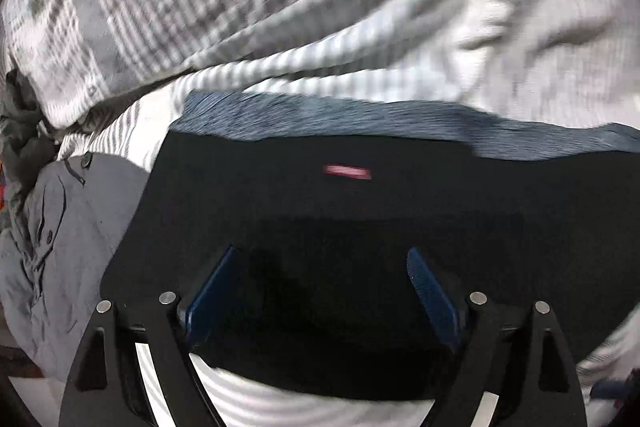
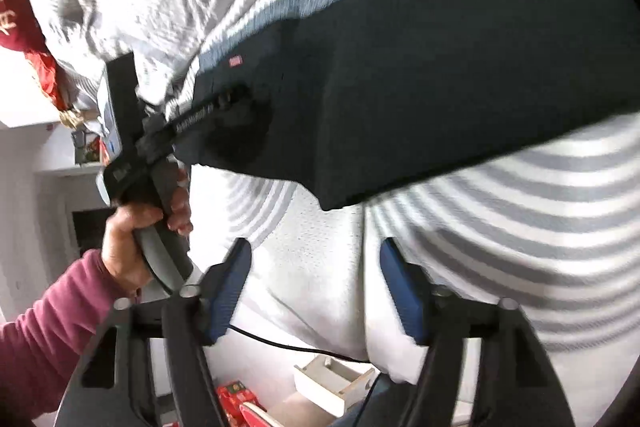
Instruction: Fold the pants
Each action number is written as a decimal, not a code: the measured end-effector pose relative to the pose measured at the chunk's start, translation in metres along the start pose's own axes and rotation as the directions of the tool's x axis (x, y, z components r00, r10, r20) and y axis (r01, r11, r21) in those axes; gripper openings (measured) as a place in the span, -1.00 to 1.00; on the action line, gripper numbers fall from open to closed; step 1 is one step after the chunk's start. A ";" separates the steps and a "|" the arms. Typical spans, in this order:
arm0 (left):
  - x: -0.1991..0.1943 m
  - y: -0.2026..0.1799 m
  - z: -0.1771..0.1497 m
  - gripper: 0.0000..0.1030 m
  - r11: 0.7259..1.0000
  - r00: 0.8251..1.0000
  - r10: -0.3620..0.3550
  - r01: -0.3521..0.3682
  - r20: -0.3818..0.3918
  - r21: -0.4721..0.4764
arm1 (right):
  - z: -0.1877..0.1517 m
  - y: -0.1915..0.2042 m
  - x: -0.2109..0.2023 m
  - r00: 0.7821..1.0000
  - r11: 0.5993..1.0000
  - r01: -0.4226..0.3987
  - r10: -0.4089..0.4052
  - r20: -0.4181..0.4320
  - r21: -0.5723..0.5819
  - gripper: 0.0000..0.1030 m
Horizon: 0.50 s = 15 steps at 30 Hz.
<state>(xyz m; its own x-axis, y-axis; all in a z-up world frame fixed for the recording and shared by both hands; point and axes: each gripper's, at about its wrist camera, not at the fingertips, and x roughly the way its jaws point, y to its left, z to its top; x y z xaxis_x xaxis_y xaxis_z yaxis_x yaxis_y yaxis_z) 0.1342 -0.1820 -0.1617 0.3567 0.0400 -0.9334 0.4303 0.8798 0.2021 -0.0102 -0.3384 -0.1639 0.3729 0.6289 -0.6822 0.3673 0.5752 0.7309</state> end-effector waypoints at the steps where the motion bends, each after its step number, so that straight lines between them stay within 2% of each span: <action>1: -0.009 -0.011 -0.002 0.69 1.000 1.000 -0.019 0.019 0.008 0.014 | -0.002 -0.007 -0.011 1.000 1.000 0.010 -0.010 0.014 0.018 0.39; 7: -0.042 -0.091 -0.007 0.69 0.989 0.994 -0.108 0.107 0.001 0.100 | -0.008 -0.054 -0.055 0.994 0.989 0.035 -0.049 0.102 0.141 0.39; 10: -0.052 -0.135 -0.005 0.69 0.981 0.991 -0.136 0.134 0.002 0.143 | -0.011 -0.078 -0.086 0.985 0.981 0.023 -0.054 0.163 0.190 0.39; 13: -0.060 -0.189 0.000 0.69 0.969 0.985 -0.170 0.167 -0.003 0.182 | -0.010 -0.102 -0.114 0.970 0.969 -0.005 -0.055 0.237 0.245 0.39; 15: -0.063 -0.218 0.004 0.69 0.963 0.983 -0.181 0.179 -0.008 0.200 | -0.011 -0.124 -0.137 0.951 0.958 -0.025 -0.065 0.301 0.286 0.39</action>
<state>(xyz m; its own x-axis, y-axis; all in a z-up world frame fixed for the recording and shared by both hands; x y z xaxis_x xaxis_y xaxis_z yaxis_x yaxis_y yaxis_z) 0.0213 -0.3779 -0.1460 0.2667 -0.1161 -0.9568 0.6440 0.7601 0.0872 -0.1157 -0.4901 -0.1608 0.5874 0.4038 -0.7014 0.5863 0.3851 0.7127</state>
